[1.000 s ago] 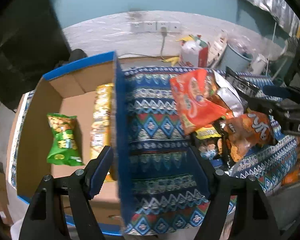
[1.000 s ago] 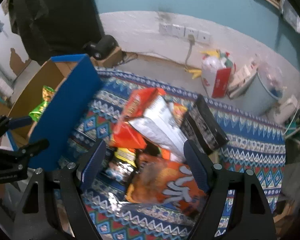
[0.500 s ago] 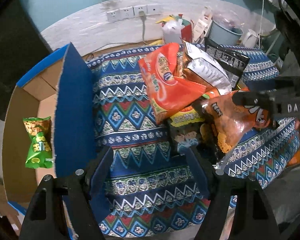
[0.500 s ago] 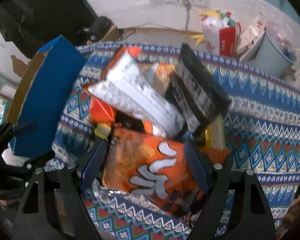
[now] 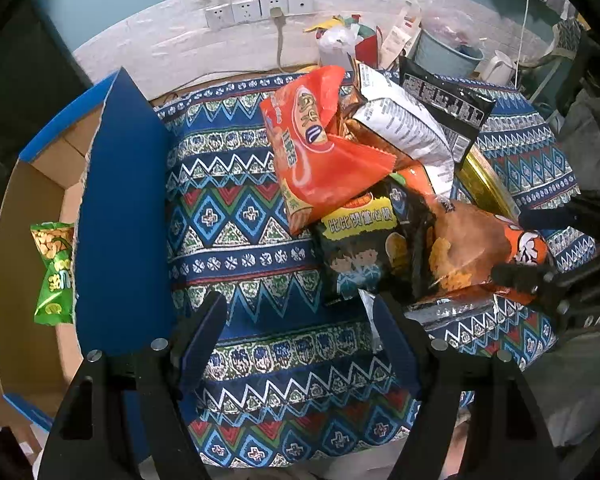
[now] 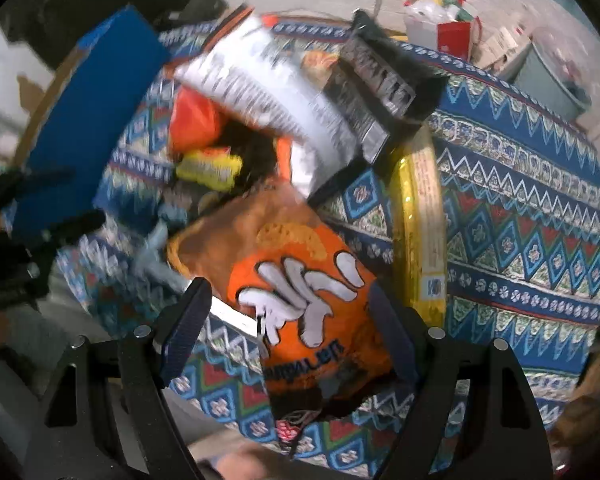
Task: Organize snacks
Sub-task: 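Grasp the orange chip bag with the right tool while the left tool grasps the red noodle bag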
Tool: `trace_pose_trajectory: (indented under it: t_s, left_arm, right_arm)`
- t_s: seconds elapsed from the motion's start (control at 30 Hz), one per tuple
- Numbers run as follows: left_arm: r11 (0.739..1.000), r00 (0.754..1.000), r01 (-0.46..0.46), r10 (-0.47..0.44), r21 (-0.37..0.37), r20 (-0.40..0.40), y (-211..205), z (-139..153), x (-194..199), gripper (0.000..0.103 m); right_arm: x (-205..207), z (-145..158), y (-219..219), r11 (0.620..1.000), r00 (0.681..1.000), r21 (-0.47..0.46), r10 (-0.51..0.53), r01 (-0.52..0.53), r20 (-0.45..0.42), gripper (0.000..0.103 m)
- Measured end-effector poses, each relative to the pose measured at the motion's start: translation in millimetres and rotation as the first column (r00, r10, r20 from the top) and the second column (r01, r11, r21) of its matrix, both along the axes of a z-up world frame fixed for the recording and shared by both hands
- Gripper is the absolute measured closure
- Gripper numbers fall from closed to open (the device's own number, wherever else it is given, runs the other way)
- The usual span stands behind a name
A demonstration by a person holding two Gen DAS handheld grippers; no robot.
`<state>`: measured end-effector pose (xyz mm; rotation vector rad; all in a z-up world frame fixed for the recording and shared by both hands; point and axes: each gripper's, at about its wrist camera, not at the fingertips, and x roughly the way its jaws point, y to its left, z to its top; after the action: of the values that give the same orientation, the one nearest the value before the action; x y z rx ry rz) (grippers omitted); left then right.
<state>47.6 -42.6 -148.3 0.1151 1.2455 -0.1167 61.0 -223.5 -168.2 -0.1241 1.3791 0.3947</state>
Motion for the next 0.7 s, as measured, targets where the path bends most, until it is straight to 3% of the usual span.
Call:
trace_pose_trajectory:
  t_s: [0.13,0.43,0.53,0.6,0.7]
  left_arm:
    - [1.0,1.0,-0.005,0.005,0.005,-0.012,2.0,-3.9,-1.7,0.026]
    - [0.999,0.998,-0.046,0.045,-0.026,-0.038,13.8,-9.7,5.3,0.026]
    - [0.998,0.997,-0.057,0.056,-0.034,-0.045,15.9,-11.2,9.3,0.026]
    - [0.997,0.997,-0.063,0.061,-0.035,-0.045,16.6,-10.9,11.5,0.026]
    - [0.996,0.997,-0.072,0.07,-0.045,-0.043,17.6,-9.1,15.5,0.026]
  right_arm:
    - [-3.6,-12.9,12.2,0.991,0.995,-0.096,0.097,-0.095,0.017,0.023]
    - [2.7,-43.7,31.4,0.964,0.977,-0.166,0.212,-0.208,0.005,0.023]
    - [3.8,-59.3,29.1,0.955,0.975,-0.197,0.222,-0.221,-0.019,0.035]
    - [5.5,-60.7,25.0,0.967,0.978,-0.144,0.207,-0.209,-0.027,0.054]
    - [1.9,-51.8,23.3,0.97,0.98,-0.149,0.197,-0.194,0.008,0.059]
